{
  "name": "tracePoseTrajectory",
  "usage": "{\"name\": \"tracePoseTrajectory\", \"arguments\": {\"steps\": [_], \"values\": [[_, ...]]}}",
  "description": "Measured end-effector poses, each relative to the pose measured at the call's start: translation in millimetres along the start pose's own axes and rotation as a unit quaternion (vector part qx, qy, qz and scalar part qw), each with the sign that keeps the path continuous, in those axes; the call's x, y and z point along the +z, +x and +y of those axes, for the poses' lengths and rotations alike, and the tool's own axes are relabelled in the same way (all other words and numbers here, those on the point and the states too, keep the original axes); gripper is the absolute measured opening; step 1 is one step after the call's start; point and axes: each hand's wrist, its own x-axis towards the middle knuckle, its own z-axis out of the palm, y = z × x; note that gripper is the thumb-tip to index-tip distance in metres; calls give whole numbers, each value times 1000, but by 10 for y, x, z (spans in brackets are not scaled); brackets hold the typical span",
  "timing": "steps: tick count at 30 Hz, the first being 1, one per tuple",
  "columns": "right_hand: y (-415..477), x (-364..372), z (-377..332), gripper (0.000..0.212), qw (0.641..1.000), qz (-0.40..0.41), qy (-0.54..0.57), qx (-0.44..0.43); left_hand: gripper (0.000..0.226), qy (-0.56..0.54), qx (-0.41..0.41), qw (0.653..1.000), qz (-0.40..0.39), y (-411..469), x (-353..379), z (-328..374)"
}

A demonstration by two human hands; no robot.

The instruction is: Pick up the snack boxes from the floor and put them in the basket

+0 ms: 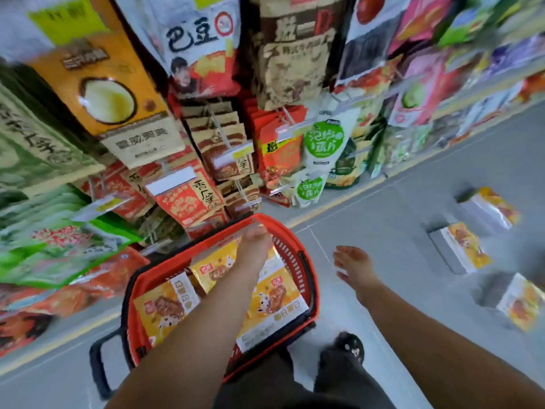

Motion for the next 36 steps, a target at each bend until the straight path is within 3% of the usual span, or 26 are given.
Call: {"name": "tracePoseTrajectory", "arguments": {"steps": [5,11,19,27,36], "values": [[-232,-994,-13,12,988,61,139,-39,4,66,77,993,-65,-316,1135,247],[-372,-2425,143,5,963,143,218,-69,20,118,123,969,-177,-845,2779,187],[-447,-4090,411,11,927,240,277,-75,18,161,107,950,-245,-1451,4381,-195],[-80,-4905,589,14,908,270,319,-39,17,194,73,943,-260,-1422,5299,-206],[730,-5890,418,21,886,300,352,20,18,278,62,913,-293,-944,6857,83]]}}
